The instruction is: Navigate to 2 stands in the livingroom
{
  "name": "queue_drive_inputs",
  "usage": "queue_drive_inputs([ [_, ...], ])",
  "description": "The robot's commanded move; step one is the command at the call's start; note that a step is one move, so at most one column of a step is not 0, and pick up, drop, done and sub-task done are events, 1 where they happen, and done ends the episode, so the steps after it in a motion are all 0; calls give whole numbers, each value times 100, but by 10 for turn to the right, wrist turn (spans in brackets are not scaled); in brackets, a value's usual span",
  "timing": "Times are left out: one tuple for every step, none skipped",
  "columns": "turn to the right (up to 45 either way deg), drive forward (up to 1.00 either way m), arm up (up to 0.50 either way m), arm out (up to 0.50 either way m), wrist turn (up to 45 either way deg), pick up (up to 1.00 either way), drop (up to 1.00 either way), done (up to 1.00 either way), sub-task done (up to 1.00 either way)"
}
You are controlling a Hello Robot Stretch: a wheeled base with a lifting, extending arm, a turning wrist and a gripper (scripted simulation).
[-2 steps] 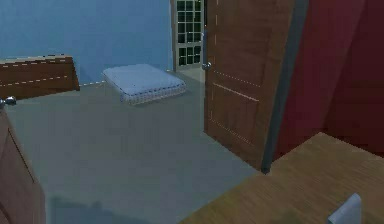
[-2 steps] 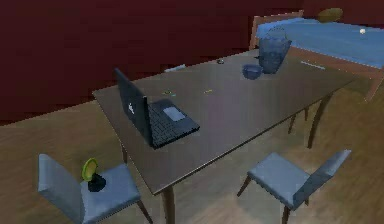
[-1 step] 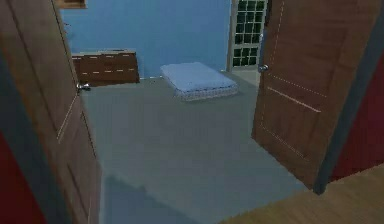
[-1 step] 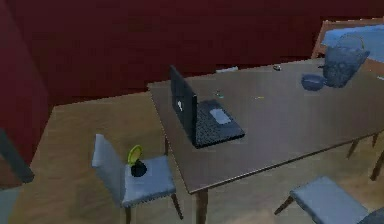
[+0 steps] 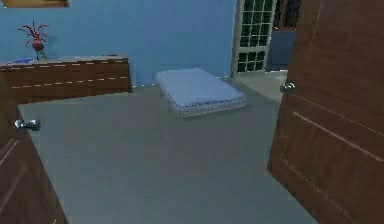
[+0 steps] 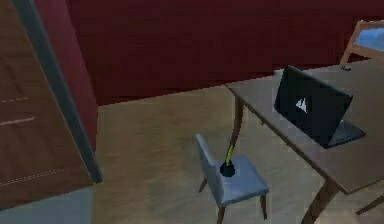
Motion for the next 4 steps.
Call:
queue_drive_inputs([
  [0,100,0,0,0,0,0,0,0],
  [60,0,0,0,0,0,0,0,0],
  [0,50,0,0,0,0,0,0,0],
  [60,0,0,0,0,0,0,0,0],
])
